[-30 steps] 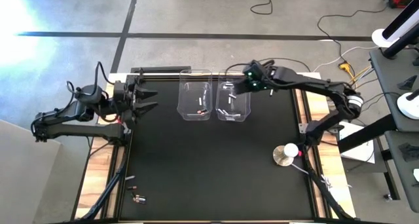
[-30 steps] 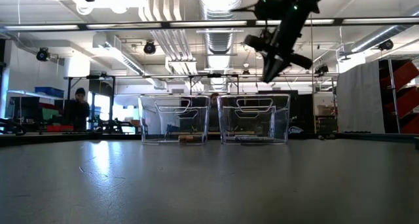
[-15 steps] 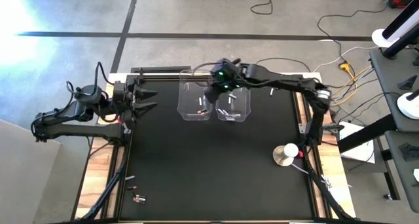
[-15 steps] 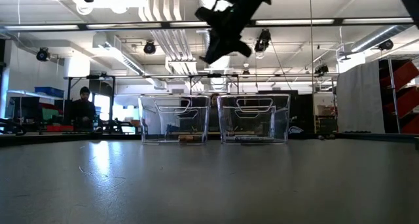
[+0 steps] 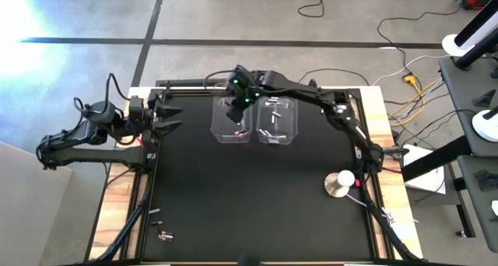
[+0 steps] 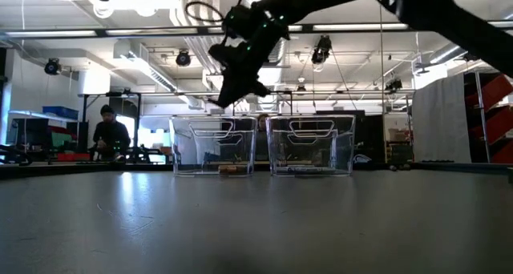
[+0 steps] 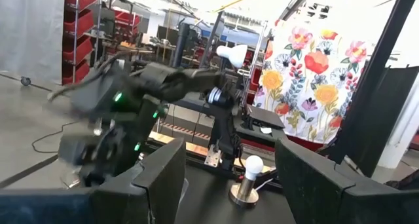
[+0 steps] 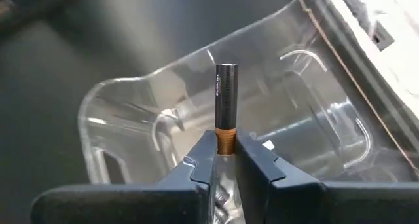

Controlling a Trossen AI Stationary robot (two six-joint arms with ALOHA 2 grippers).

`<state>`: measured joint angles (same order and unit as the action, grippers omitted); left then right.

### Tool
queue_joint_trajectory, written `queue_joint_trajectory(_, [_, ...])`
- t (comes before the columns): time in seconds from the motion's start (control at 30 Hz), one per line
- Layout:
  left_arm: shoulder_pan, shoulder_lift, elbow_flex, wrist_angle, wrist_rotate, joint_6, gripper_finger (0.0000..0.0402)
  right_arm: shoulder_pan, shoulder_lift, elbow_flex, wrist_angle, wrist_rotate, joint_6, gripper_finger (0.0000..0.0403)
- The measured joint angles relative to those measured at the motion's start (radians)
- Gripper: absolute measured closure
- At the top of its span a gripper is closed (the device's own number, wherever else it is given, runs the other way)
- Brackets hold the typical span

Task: Sort batteries
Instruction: Put the black battery into the left transparent bin

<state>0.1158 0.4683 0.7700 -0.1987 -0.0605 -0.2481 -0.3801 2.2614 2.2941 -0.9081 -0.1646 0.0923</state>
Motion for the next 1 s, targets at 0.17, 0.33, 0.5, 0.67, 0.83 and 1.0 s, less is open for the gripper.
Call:
queue_joint_trajectory(0.17, [0.0,-0.011,0.0,0.003,-0.014,-0.006,0.0189,0.0,0.089,0.048,-0.039,0.008,-0.054,0.0369])
queue_joint_trajectory(0.33, [0.0,-0.006,0.0,0.003,-0.066,-0.008,0.0189,0.008,0.139,0.048,-0.069,0.018,-0.114,0.0369])
queue_joint_trajectory(0.5, [0.0,0.011,0.0,0.001,-0.108,-0.003,0.0189,0.017,0.16,0.048,-0.057,0.035,-0.192,0.0369])
queue_joint_trajectory(0.67, [0.0,0.032,0.0,0.0,-0.115,0.0,0.0189,0.015,0.191,0.046,-0.063,0.063,-0.229,0.0369])
queue_joint_trajectory(0.83, [0.0,0.048,0.0,0.004,-0.121,0.0,0.0189,0.017,0.206,0.046,-0.06,0.095,-0.249,0.0369])
queue_joint_trajectory(1.0, [0.0,0.057,0.0,0.004,-0.141,0.004,0.0189,0.02,0.213,0.044,-0.059,0.098,-0.25,0.0369])
